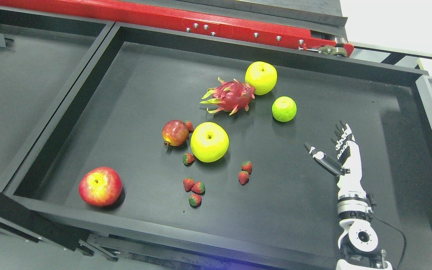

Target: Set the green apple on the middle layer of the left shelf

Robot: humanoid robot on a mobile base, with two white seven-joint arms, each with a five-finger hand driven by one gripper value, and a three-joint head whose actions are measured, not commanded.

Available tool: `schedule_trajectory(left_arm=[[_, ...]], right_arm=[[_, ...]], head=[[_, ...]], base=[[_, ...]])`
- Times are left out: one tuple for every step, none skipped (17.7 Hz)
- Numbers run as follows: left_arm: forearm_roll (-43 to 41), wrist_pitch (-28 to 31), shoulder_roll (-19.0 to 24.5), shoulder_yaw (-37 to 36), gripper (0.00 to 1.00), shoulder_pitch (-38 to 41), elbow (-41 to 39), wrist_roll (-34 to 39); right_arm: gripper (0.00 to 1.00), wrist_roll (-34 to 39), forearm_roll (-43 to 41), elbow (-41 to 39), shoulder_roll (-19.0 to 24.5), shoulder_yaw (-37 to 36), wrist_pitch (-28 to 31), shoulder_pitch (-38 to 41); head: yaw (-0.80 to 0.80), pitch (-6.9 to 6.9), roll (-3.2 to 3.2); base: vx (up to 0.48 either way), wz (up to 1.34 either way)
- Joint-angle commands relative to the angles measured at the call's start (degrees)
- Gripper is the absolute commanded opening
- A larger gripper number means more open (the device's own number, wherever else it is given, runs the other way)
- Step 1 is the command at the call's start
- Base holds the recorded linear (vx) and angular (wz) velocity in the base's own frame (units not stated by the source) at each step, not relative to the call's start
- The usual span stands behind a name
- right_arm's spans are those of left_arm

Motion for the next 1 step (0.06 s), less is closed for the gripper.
schedule_trajectory(left_arm=[[0.0, 0.0, 1.0, 0.0, 1.00, 0.0, 0.0, 0.0]], right_arm=[[1.00, 0.0, 0.0, -0.1, -0.5, -0.1, 0.0, -0.3]], head=[[0.00, 0.00, 0.00]], base=[[0.000, 0.00]])
